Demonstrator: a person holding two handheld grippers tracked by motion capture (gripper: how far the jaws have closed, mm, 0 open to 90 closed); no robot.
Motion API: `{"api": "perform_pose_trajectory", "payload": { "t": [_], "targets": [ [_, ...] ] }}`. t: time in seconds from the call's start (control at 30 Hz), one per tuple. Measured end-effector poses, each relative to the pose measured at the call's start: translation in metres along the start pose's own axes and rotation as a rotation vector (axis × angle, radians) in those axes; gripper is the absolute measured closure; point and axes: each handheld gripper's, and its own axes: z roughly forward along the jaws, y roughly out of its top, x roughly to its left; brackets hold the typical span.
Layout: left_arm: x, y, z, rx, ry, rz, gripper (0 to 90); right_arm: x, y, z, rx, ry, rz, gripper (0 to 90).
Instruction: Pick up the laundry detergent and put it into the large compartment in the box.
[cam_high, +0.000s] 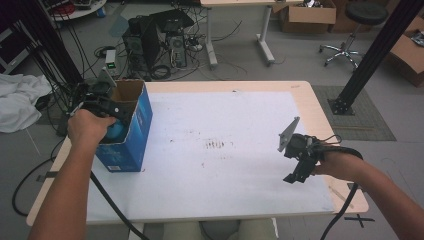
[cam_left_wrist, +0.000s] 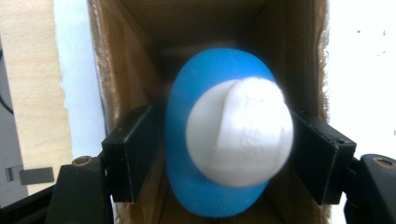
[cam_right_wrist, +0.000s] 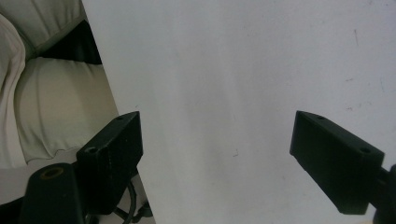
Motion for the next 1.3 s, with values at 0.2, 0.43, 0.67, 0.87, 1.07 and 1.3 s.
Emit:
{"api": "perform_pose_trajectory", "payload": {
  "t": [0.2,0.43,0.67,0.87,1.07,1.3],
  "targets": [
    [-0.002,0.004,-0.018,-0.020,0.002,0.013,27.8,0.001,0.000,-0.002,-0.007,-0.004,-0.002,17.0],
    [-0.004,0.007,-0.033,-0.035,0.001,0.029,27.6,0.002,0.000,-0.004,-0.010,-0.006,-0.003,17.0],
    [-0.009,0.011,-0.052,-0.066,-0.005,0.052,27.7,0.003,-0.002,-0.006,-0.013,-0.009,-0.002,17.0],
    [-0.018,0.015,-0.069,-0.071,-0.008,0.091,27.1,0.003,-0.003,-0.007,-0.014,-0.012,-0.003,17.0],
    [-0.030,0.017,-0.078,-0.068,-0.042,0.137,25.7,0.005,-0.002,-0.008,-0.016,-0.014,0.000,17.0],
    [-0.050,0.018,-0.079,-0.089,-0.075,0.208,22.5,0.006,-0.003,-0.009,-0.019,-0.016,-0.003,17.0]
  ]
}}
